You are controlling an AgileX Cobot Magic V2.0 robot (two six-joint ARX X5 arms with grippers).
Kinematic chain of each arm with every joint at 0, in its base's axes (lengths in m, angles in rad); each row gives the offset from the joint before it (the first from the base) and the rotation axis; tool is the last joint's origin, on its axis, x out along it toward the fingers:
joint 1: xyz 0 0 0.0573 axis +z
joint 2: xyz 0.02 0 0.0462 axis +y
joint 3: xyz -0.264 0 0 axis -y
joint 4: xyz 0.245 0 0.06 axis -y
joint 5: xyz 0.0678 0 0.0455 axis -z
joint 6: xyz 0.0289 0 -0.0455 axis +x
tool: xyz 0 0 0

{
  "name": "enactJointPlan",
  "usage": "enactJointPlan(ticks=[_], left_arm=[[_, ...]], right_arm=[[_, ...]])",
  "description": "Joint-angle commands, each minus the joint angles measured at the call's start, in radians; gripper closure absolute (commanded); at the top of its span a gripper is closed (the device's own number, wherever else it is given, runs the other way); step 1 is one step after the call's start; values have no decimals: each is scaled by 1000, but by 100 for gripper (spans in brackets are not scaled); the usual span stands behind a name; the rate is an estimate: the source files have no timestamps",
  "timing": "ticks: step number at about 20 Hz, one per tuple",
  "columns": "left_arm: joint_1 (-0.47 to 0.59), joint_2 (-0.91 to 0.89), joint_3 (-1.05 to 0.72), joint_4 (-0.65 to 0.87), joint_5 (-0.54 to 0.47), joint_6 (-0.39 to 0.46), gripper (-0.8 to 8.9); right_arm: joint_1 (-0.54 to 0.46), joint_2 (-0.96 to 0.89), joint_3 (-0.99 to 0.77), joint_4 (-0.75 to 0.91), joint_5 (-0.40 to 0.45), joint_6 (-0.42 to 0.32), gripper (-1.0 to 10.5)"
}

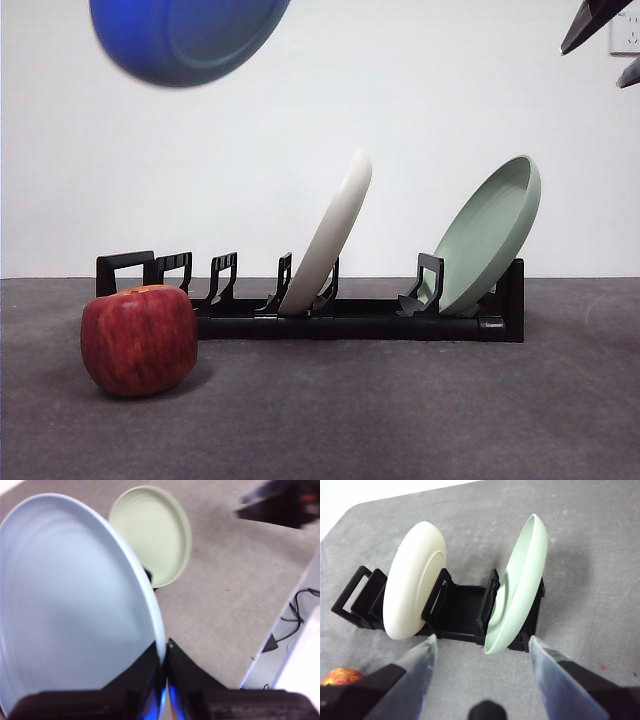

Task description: Take the blue plate from the plate rack,put the plate on the table,take the apple from the table,put the apple in the plate

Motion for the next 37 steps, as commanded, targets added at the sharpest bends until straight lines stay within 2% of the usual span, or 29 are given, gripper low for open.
enactJointPlan(ticks=[1, 3, 5, 8, 10, 13, 20, 23, 25, 26, 29, 30, 34, 37], left_arm=[[-164, -30, -93, 35, -133, -38, 821], [-276, -45, -195, 89, -249, -93, 821], [-357, -44, -301, 156, -309, -144, 821], [-453, -14, -451, 294, -327, -193, 821], [-481, 19, -508, 349, -327, -198, 821], [-494, 114, -520, 373, -343, -178, 822], [-491, 369, -520, 500, -359, -54, 822], [-488, 447, -520, 537, -455, -34, 822], [-479, 463, -520, 540, -429, -30, 810], [-478, 463, -520, 540, -400, -30, 763], [-476, 463, -519, 542, -343, -33, 362], [-476, 463, -519, 542, -343, -34, 323], [-475, 412, -494, 509, -359, -87, 322], [-466, 269, -463, 509, -460, -89, 323]], right_arm=[[0, 0, 4, 3, 4, -9, 630], [0, 0, 5, 4, 5, -9, 630], [0, 0, 8, 4, 6, -9, 630], [0, -1, 14, 3, 6, -8, 630], [0, -3, 17, 3, 6, -8, 630], [0, -10, 18, 2, 5, -8, 630], [0, -36, 22, 1, 5, -7, 630], [0, -40, 24, -12, 3, -4, 630], [0, -40, 26, -24, 3, -4, 630], [0, -40, 26, -26, 3, -4, 630], [0, -40, 26, -26, 2, 1, 630], [1, -40, 26, -26, 0, 5, 630], [2, -40, 26, -28, -13, 10, 630], [3, -40, 26, -21, -97, 10, 629]])
